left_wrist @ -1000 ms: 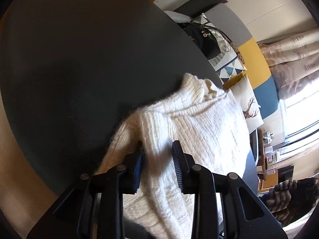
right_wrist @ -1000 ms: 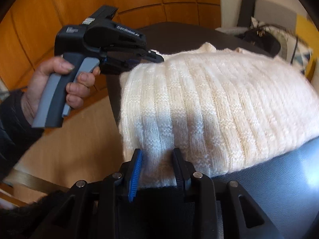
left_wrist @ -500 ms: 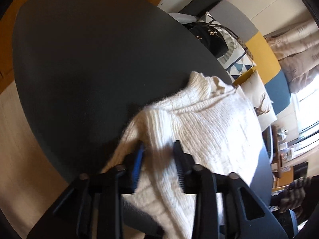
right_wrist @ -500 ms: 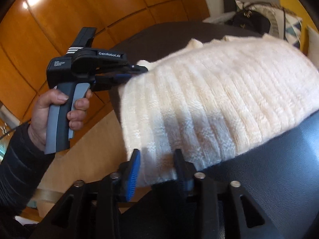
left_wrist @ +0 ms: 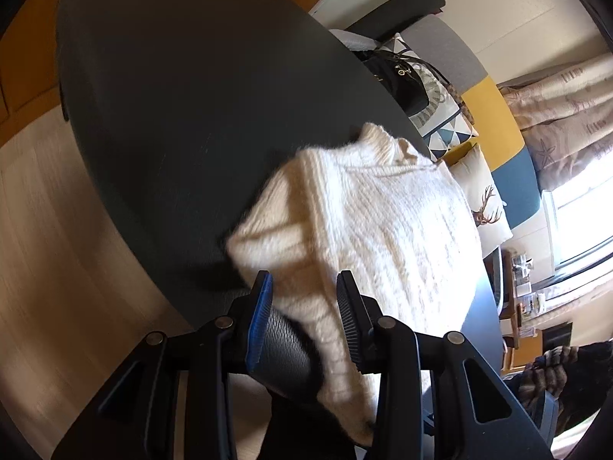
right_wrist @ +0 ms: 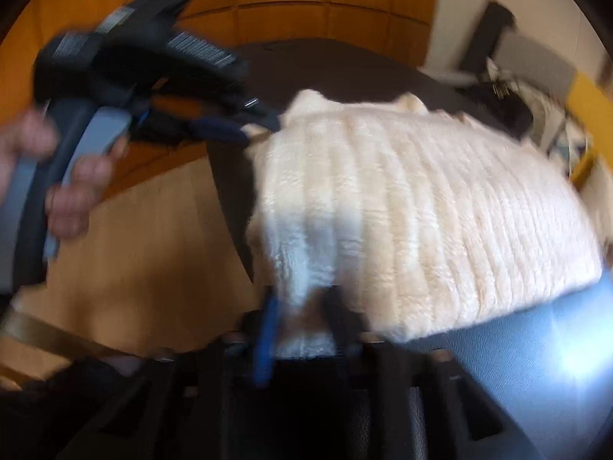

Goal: Fold clothes

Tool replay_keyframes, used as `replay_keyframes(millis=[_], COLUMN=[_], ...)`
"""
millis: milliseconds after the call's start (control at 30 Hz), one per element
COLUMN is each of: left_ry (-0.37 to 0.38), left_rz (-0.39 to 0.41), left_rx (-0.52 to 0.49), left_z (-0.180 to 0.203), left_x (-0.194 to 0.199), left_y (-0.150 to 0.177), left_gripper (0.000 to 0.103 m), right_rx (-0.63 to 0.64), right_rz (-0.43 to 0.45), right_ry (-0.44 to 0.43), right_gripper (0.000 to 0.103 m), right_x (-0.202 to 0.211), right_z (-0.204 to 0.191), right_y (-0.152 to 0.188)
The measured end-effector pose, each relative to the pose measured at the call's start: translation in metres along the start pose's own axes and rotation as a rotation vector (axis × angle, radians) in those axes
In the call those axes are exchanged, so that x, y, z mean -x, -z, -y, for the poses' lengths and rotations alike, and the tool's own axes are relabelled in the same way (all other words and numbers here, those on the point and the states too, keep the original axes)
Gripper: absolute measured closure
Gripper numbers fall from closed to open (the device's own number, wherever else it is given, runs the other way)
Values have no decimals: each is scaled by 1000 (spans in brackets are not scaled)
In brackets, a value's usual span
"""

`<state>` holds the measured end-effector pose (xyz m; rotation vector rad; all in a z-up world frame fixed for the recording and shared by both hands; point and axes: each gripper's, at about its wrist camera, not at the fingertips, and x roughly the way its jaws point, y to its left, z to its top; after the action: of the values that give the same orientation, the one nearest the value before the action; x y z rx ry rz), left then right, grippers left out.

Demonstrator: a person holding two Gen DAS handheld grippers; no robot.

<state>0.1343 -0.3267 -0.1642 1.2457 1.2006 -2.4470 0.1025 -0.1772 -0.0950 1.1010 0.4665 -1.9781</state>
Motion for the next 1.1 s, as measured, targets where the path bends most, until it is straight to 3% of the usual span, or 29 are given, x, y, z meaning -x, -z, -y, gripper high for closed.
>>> replay_keyframes(millis=[100, 300, 400, 533, 667, 833, 1033, 1100], left_ry=[7, 53, 87, 106, 67, -2, 62, 40], left_rz=[-7, -43, -70, -72, -103, -111, -87, -88], left_rx=[-8, 32, 75, 105, 85, 61, 51, 67], left_z=[2, -3, -8, -7, 6, 21, 16, 15], left_x=[-3, -4, -3, -1, -13, -16, 1, -7], left_y=[2, 0, -9, -32, -56, -73, -69, -77], left_gripper=[65, 65, 59, 59, 58, 58, 58, 58], right_rx=[-150, -208, -306, -321, -348, -357, -347, -325], right_rz=[-7, -25, -18, 8, 14, -21, -21, -10], right_ry=[-131, -210, -313, -332, -372, -361, -360, -358], right_gripper=[98, 98, 98, 98, 98, 98, 98, 98], right_x=[6, 7, 6, 16, 17, 12, 10, 15], right_z=[27, 36, 49, 58, 63, 61, 60, 56], right_y=[0, 8, 10, 7, 10, 18, 18, 16])
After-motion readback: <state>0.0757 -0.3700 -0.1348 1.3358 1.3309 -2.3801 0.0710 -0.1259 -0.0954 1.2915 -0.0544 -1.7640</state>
